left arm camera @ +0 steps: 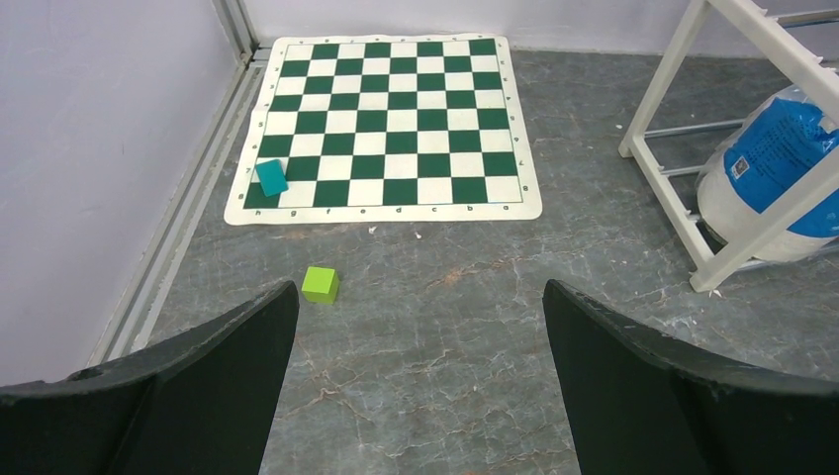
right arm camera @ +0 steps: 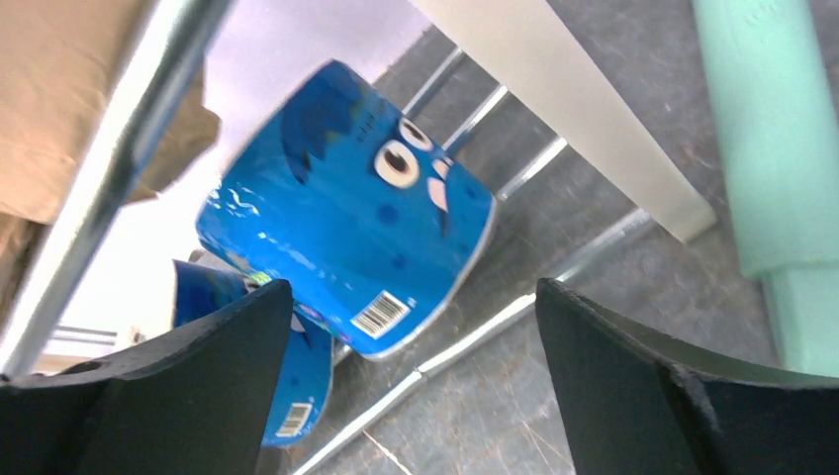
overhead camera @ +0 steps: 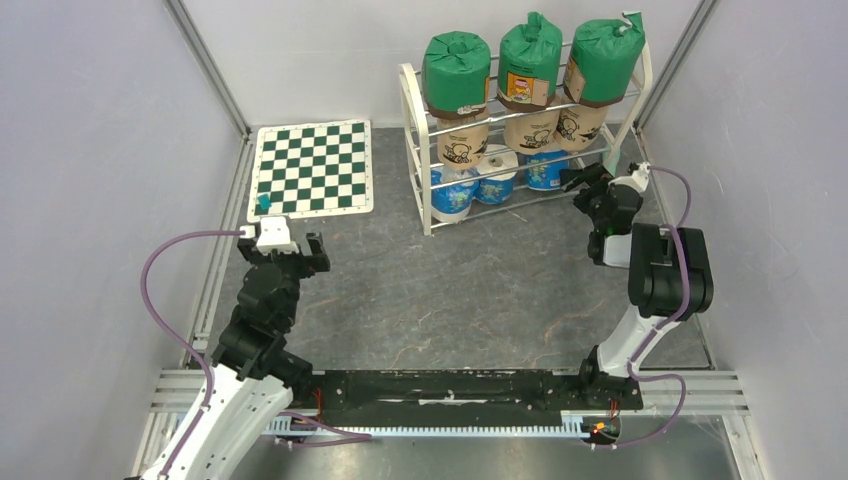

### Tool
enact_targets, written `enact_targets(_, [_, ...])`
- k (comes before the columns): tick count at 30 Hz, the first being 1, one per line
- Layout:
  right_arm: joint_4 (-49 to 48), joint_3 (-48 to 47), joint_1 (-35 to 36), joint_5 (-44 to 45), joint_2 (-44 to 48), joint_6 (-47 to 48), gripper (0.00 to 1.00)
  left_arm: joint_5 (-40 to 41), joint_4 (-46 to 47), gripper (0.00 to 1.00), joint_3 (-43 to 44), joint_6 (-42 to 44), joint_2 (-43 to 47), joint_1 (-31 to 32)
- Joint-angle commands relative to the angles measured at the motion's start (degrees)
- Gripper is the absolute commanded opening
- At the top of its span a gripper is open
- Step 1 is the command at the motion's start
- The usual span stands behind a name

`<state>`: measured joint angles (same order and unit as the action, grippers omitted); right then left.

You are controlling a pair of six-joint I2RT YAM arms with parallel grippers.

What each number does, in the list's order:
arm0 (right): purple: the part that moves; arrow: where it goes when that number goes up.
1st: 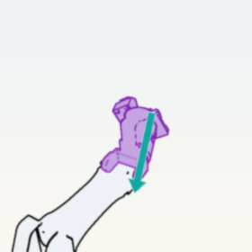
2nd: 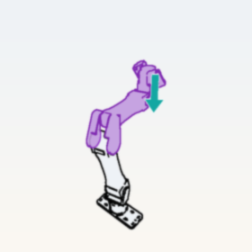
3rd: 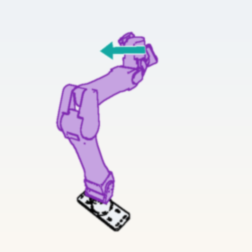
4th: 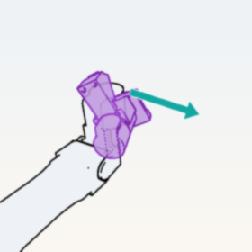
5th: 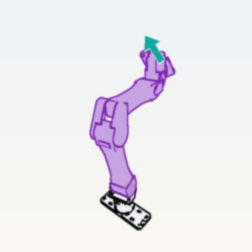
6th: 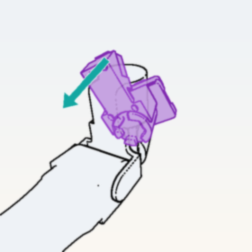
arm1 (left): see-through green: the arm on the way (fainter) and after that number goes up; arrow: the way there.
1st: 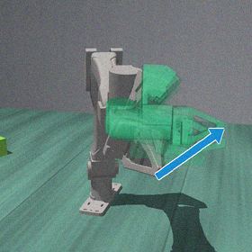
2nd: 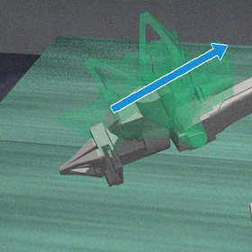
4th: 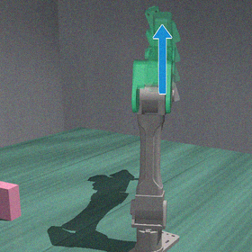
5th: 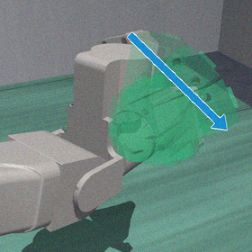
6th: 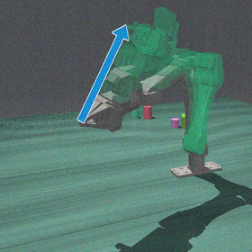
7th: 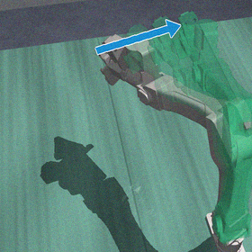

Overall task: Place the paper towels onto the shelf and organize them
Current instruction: Adjust the paper towel on the shelf.

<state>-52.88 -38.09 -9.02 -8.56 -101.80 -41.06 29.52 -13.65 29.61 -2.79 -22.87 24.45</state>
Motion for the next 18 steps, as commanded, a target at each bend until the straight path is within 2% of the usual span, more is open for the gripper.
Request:
enact_targets(1, [-4.9, -3.8, 0.6, -1.8, -2.5, -1.0, 0.98, -0.3, 1.3, 1.00, -0.2, -1.8, 0.1, -0.3])
enact_targets(6, [-4.6, -6.3, 0.9, -2.5, -4.6, -1.5, 0.98, -0.4, 1.3, 1.00, -0.1, -1.8, -0.2, -0.4])
enact_targets(13, [-14.0, -4.4, 1.2, -4.8, -7.3, -4.8, 0.98, -0.4, 1.3, 1.00, -0.2, -1.8, -0.2, -0.4])
enact_targets(18, [-15.2, -4.4, 1.5, -5.1, -7.6, -4.4, 0.98, -0.5, 1.3, 1.00, -0.1, -1.8, -0.3, -0.5])
